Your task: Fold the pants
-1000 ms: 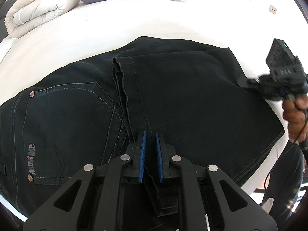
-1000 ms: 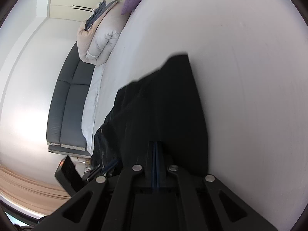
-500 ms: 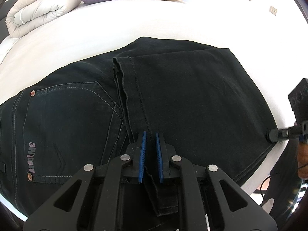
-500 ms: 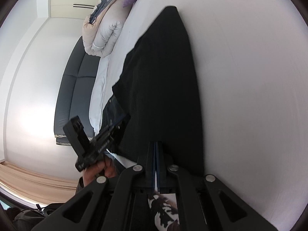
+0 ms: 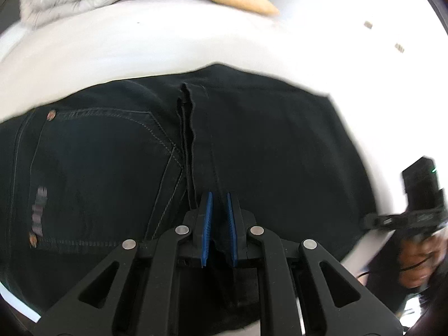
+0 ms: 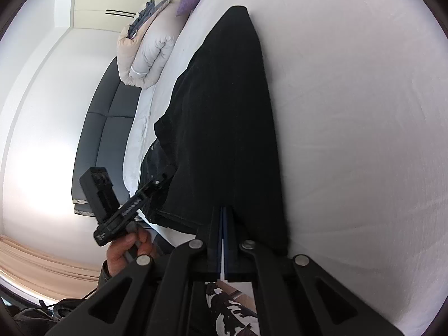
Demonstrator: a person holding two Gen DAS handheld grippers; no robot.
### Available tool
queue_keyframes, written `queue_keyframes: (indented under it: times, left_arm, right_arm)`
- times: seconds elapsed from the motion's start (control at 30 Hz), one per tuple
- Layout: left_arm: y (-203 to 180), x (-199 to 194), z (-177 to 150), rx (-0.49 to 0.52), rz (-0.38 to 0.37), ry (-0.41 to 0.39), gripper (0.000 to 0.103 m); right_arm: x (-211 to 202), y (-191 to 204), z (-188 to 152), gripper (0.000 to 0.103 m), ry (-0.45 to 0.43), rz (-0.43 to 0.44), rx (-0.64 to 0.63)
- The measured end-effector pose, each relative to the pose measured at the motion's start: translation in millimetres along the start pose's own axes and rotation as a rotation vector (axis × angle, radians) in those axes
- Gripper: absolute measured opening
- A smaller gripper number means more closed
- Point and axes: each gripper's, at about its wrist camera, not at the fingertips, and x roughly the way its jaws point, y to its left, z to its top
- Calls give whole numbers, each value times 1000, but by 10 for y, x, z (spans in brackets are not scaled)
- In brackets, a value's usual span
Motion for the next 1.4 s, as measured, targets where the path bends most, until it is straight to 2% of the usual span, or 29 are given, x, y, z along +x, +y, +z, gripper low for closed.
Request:
queue_keyframes:
  times: [0.13,0.3,0.33,0.4,0.43,0.47,0.5,0.57,0.63,0.73,0.83,0.93,1.03,1.23,1.4]
  left_arm:
    - [330,-380,-151,-150,-145,-103,10]
    - [844,-1060,-375,-324,-182,-278,11]
    - [952,-1205,-431,-360,-186,-319,14]
    - [1178,-1459,-558,-438,-185,-395,40]
    - [1297,-1571,-634,-484,-173,-432,83]
    - [1411,-1681,-733,-540,-150,-479,102]
    - [1509,-1776,-842,-592,-140,-532,102]
    - [1703,-1839,-985,-664,-181,-550,102]
    - [1885,-1813,-1097,-742,-216,-539,102]
    - [2099,-1716,-1207,-852,-305,-548,102]
    - [2215,-1619,-1249,-895,-314,-534,101]
    - [2360,-1523,-1314,-950,-337,-522,99]
    - [2457,-1412,-1385,-989,-357,-509,94]
    - [2426,-1177,-1414,-1006,-388,-474,76]
    - [2435,-1057,-1443,-1020,-374,-453,73]
  right_arm:
    - [15,-17,-7,0,-10,4,3]
    - [22,26,-6,0,-19,-20,-13]
    - [20,50,-6,0,-24,-27,-22]
    - [19,98,-13,1,-36,-35,-38]
    - [18,122,-13,4,-44,-31,-40]
    - [12,142,-13,14,-49,-16,-40]
    - [2,159,-11,29,-55,5,-41]
    - [-19,244,-6,46,-69,38,-49]
    - [-18,314,15,50,-70,42,-52]
    - [-34,416,54,50,-70,111,-41]
    - [-89,570,71,50,-90,165,-58]
    - [-127,731,92,49,-106,166,-94]
    - [-145,837,101,41,-112,170,-125]
    - [-44,994,115,36,-89,156,-169]
    - [42,1130,114,36,-64,155,-208]
